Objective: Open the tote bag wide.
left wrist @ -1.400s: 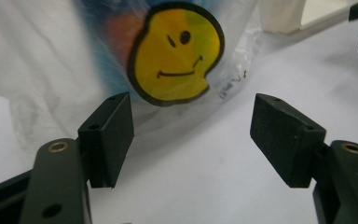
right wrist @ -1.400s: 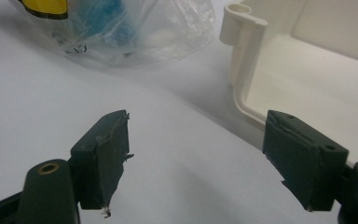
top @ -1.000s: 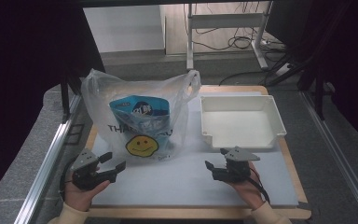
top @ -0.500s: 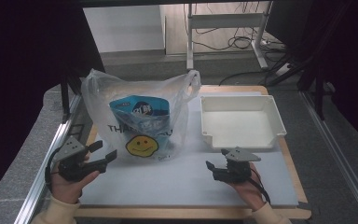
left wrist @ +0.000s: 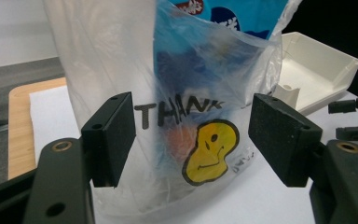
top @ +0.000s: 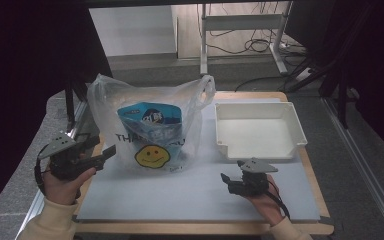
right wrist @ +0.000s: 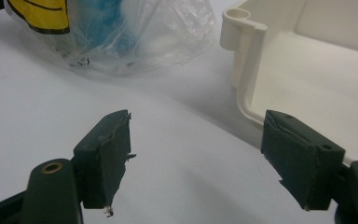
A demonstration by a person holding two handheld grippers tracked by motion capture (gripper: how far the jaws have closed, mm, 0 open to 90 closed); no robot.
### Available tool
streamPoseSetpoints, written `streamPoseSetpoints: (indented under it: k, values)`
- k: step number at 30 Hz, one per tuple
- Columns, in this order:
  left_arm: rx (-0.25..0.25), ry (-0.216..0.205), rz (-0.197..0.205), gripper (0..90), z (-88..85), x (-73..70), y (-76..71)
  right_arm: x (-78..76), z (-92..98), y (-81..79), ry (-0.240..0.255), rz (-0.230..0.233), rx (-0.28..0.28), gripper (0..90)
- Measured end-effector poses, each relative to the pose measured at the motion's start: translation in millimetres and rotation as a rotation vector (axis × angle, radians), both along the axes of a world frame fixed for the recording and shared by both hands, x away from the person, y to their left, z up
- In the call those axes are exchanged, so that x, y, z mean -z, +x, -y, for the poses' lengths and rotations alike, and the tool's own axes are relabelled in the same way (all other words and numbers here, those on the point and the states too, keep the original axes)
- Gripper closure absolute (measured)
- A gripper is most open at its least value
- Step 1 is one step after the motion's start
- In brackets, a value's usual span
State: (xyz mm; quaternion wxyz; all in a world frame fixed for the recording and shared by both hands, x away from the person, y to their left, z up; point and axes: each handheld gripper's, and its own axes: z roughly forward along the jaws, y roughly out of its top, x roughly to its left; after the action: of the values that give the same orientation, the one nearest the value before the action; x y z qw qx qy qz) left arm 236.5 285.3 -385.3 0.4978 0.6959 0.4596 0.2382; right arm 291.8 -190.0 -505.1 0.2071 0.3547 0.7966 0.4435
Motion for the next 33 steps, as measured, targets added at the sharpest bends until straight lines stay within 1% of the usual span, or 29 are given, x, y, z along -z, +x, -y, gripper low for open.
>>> streamPoseSetpoints:
  k: [6,10,15,19,21,25,29,33]
  values:
    - [-0.027,-0.005,0.008,31.2,-8.1,-7.3,8.9,0.7,-0.1,0.4,-0.003,0.002,0.006,24.1]
    - [-0.042,0.001,0.013,31.5,-12.6,-12.0,15.1,1.6,-0.2,0.7,-0.006,-0.003,0.007,24.1]
    - [-0.046,0.001,0.01,31.6,-14.9,-14.8,20.8,2.2,-0.4,1.0,-0.011,-0.002,0.007,24.1]
    - [-0.052,0.01,0.007,31.6,-16.4,-16.6,25.8,3.5,-1.4,1.1,-0.016,-0.005,0.005,24.1]
    - [-0.059,0.003,0.013,31.5,-18.1,-17.9,28.2,3.9,-1.9,1.0,-0.018,-0.008,0.003,24.1]
    - [-0.069,0.006,0.014,31.6,-24.1,-20.4,32.2,4.7,-2.4,1.1,-0.019,-0.014,0.006,24.1]
    - [-0.078,-0.004,0.018,31.9,-30.2,-22.6,36.1,5.3,-2.7,1.2,-0.027,-0.009,0.004,24.1]
    - [-0.085,-0.004,0.013,32.1,-33.8,-25.2,44.2,5.8,-3.1,1.5,-0.031,-0.016,0.001,24.1]
